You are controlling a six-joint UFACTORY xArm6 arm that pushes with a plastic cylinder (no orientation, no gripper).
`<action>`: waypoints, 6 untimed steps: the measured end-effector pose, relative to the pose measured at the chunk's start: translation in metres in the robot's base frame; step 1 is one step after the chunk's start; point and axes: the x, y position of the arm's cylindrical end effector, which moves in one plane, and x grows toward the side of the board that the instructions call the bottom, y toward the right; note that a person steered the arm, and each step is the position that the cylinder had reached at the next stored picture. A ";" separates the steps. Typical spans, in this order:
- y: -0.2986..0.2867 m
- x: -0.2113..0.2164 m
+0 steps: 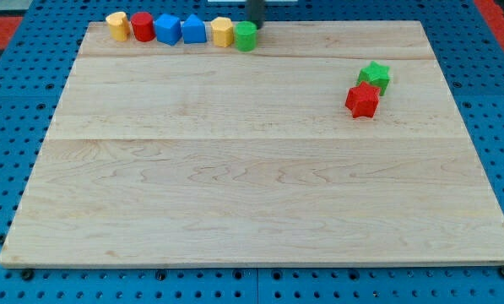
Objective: Move the green circle closer to the red star
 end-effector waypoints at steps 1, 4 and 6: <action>-0.005 0.046; -0.051 0.100; 0.084 0.136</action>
